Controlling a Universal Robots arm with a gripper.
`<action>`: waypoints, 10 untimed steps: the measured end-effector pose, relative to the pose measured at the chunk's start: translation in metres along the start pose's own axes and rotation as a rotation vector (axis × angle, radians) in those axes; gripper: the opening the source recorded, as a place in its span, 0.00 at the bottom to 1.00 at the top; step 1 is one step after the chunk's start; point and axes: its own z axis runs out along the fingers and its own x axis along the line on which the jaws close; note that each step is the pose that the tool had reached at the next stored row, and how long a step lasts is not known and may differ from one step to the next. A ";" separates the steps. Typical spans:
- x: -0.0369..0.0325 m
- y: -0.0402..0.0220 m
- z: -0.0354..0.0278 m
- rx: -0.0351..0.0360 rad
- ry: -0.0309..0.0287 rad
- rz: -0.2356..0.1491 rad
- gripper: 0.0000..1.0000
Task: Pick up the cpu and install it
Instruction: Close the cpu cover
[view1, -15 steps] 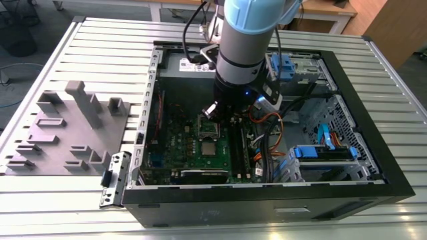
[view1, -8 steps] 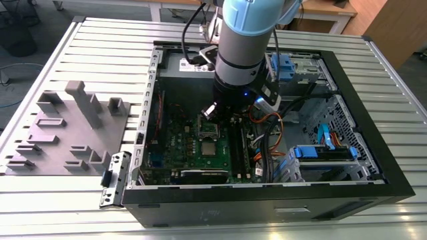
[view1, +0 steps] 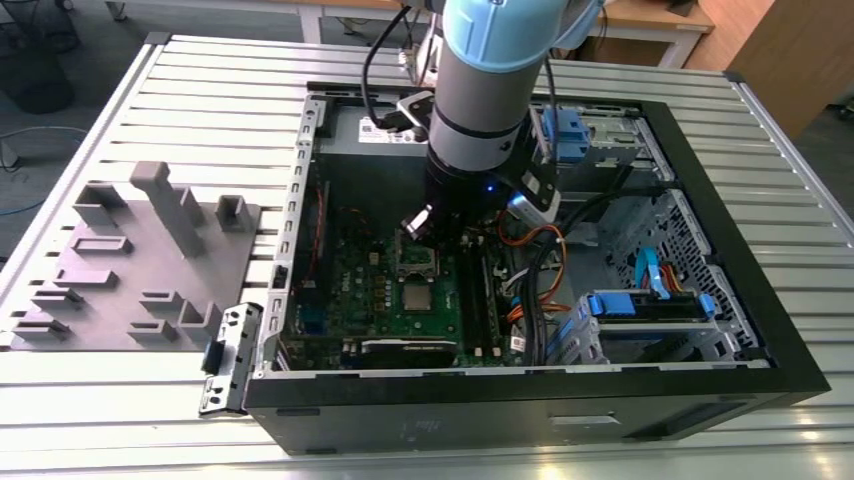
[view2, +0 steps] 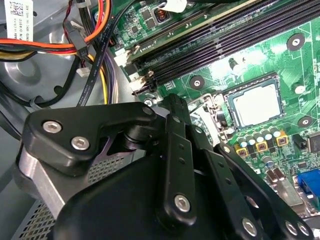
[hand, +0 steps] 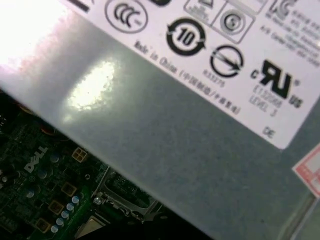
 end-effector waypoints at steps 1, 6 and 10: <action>0.0000 0.0000 -0.0008 -0.0001 -0.0004 0.000 0.11; 0.0004 -0.0004 -0.0077 -0.0051 -0.0040 0.000 0.11; 0.0022 -0.0026 -0.0088 -0.0049 -0.0049 0.000 0.11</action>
